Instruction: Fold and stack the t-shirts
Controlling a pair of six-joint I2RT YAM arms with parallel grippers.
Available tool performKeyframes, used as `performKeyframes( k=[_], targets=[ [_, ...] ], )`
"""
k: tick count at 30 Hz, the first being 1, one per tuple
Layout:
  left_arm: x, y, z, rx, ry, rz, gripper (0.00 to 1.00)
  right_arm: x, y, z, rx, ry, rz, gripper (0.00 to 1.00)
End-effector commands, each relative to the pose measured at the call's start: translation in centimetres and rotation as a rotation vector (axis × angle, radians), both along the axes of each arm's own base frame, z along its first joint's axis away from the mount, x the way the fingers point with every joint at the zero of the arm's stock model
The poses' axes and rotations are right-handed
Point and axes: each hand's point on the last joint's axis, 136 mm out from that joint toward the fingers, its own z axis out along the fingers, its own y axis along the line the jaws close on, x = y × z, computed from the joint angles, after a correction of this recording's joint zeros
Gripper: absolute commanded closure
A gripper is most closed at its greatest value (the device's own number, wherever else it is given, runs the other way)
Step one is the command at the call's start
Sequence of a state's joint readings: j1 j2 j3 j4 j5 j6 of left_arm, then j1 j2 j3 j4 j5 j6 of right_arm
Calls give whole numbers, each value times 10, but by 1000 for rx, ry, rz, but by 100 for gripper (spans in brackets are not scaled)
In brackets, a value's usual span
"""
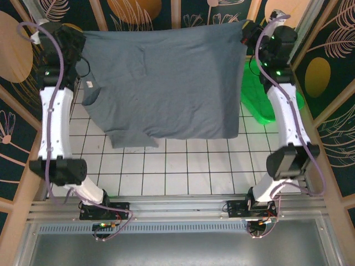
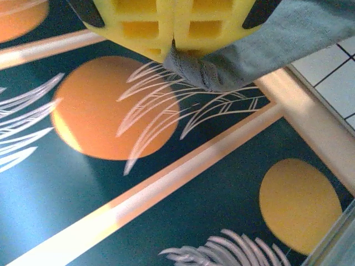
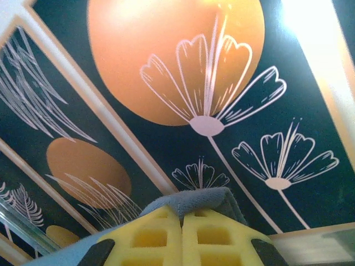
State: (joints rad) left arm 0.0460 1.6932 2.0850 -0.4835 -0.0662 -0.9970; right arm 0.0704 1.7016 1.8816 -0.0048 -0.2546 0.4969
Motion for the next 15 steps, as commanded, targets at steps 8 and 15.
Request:
performKeyframes(
  k=[8,15],
  targets=[
    [52,24,55,-11,-192,-93,100,44,2,57,72,-110,63,100],
    [-5,36,117,-5,-314,-41,100,18,-22,81,91,-126,-5,100]
  ],
)
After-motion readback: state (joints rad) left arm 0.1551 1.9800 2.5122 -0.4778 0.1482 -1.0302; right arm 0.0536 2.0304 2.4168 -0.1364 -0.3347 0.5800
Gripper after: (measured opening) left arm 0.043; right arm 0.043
